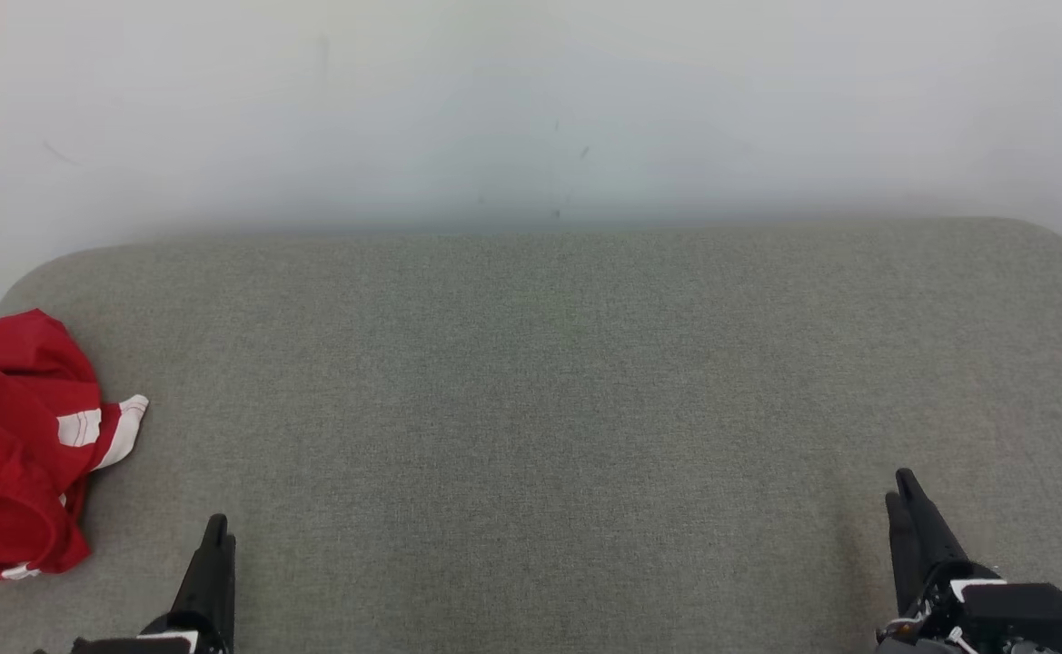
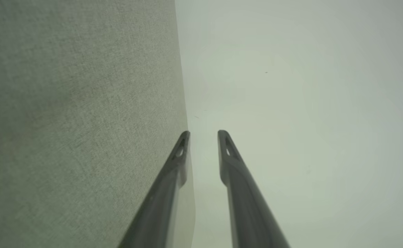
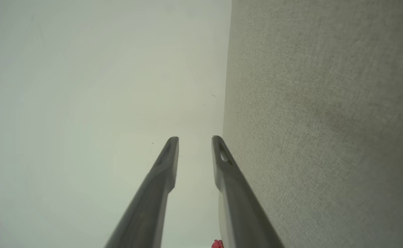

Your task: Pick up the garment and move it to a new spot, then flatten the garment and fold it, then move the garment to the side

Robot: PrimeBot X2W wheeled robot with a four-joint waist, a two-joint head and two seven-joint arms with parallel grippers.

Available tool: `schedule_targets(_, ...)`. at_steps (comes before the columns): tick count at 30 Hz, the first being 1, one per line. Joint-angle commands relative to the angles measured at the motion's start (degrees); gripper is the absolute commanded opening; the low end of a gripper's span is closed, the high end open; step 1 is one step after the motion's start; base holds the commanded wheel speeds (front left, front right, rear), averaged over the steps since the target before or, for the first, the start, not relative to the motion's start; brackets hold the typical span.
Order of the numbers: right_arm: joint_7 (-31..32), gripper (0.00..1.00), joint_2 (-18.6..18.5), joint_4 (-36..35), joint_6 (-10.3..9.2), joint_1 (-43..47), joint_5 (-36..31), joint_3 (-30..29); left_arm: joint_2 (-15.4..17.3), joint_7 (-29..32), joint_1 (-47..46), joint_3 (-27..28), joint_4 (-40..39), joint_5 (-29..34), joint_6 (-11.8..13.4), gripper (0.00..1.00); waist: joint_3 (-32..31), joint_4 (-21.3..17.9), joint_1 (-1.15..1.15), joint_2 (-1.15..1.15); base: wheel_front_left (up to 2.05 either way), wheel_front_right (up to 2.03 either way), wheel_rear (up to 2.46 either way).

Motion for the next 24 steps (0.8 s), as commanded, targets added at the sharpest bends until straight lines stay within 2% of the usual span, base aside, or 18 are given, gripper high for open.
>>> schedule_targets(1,-0.05,1.00,0.04,0.35,0.00,0.32,0.01,0.06,-0.04,-0.05,0.32,-0.04,0.29,0.03,0.00,1.00,0.00,0.00,0.00,0.00,0.00,0.00,0.00)
schedule_targets(15,-3.59,1.00,-0.06,-1.69,-0.01,1.09,-0.66,3.55,-0.01,-3.82,2.20,-1.47,-1.60,3.89,0.00,1.00,-0.70,-0.17,0.00,0.00,0.00,0.00,0.00)
schedule_targets(24,-6.07,1.00,-0.39,-1.52,-0.02,1.33,-4.25,5.77,0.01,-6.12,2.96,-1.94,-2.21,10.62,0.00,1.00,-1.12,-0.23,0.00,0.00,0.00,0.00,0.00)
